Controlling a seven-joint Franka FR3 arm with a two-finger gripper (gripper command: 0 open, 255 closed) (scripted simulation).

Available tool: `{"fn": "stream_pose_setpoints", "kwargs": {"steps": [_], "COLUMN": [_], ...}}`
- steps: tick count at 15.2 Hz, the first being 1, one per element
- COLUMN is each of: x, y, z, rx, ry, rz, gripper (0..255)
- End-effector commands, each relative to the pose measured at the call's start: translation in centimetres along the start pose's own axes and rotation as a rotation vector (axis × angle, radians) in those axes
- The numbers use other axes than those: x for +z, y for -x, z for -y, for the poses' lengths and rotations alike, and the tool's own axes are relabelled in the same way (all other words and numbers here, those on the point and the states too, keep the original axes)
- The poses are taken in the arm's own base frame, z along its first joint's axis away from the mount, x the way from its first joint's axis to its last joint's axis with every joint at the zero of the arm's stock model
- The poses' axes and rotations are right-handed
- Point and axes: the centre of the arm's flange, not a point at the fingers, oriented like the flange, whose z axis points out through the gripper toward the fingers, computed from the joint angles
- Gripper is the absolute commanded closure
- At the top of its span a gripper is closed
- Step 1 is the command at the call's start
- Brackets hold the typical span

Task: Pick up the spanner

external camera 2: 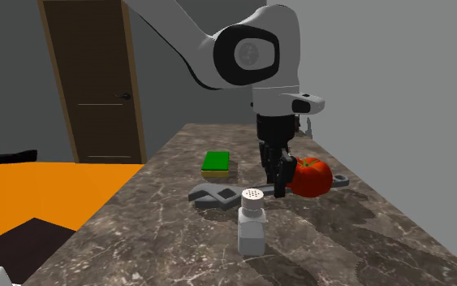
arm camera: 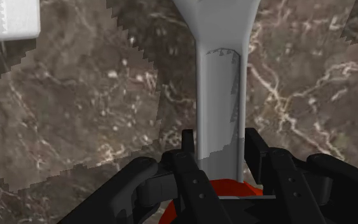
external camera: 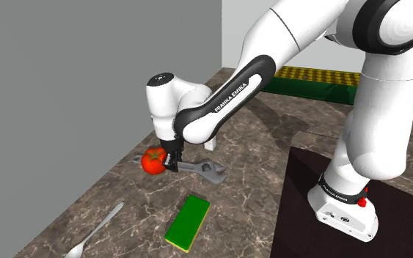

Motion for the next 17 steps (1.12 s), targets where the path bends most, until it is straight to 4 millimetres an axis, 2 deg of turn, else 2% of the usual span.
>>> {"fn": "stream_pose_setpoints", "kwargs": {"steps": [1,5,17], "x": [0.0,0.1,-6.2], "y": [0.0,0.0,-0.4], "z": [0.0,0.1,-0.2], "rx": [0.0,0.0,0.0], "ry": [0.0,0.0,0.0], "rz": [0.0,0.0,0.0], "gripper": [255,255,255]}}
